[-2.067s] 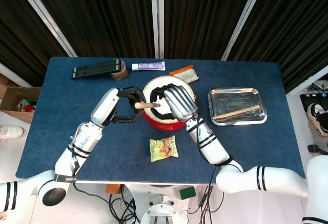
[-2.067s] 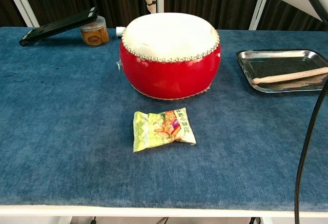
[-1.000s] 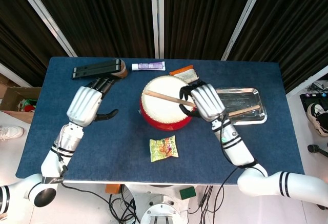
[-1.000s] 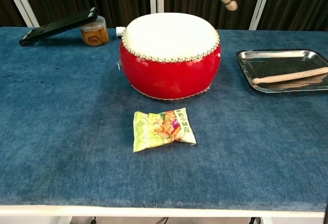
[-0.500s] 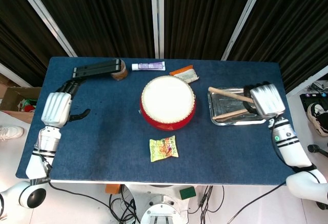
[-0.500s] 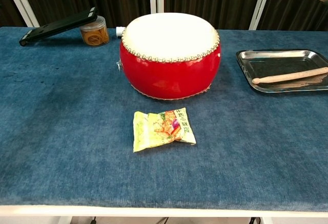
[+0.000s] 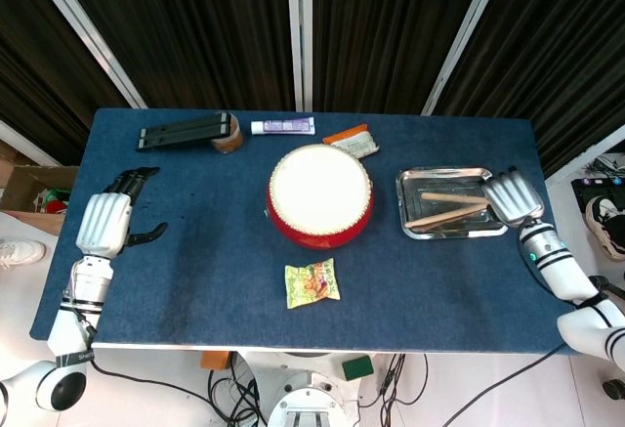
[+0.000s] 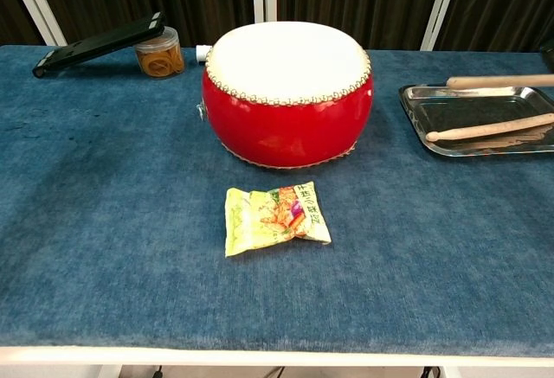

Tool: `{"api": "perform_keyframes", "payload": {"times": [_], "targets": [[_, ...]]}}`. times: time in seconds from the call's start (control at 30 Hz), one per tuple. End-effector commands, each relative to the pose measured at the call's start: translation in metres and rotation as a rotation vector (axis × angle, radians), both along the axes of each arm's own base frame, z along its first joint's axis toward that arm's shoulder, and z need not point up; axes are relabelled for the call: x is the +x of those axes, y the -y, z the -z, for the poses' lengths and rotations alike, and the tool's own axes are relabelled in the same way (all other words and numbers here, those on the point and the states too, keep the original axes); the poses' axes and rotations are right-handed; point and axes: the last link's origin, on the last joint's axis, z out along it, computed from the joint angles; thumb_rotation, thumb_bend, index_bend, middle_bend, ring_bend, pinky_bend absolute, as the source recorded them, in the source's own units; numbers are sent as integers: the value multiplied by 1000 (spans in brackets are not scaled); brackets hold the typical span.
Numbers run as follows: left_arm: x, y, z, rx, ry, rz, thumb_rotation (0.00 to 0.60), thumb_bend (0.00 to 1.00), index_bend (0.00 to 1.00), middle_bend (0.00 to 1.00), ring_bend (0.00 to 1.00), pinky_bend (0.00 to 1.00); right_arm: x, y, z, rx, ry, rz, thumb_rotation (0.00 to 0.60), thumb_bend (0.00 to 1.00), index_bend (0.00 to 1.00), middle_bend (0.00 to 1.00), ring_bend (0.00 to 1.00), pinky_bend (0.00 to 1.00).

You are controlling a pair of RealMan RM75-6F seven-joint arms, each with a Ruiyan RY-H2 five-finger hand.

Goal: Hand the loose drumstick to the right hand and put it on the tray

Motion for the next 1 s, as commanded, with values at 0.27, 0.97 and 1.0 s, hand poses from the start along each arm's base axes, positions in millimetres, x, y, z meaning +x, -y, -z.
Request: {"api": "perform_keyframes", "payload": {"times": [0.27,0.97,1.0], "targets": [[-7,10,1,-2,12,-22,600,175,154,166,161,362,19,32,65,95,-71,-90,600,454,748,608,559,491],[-38,32,-39,27,-246,-20,600,174,156,188,163,321,-9,-22,2,-134,342,76,600,236,198,290,230,289],[-41,36,-44,40,-259,-26,600,174,158,190,163,321,-11,-32,-9,-163,376,75,600,234,198,289,229,288]]}}
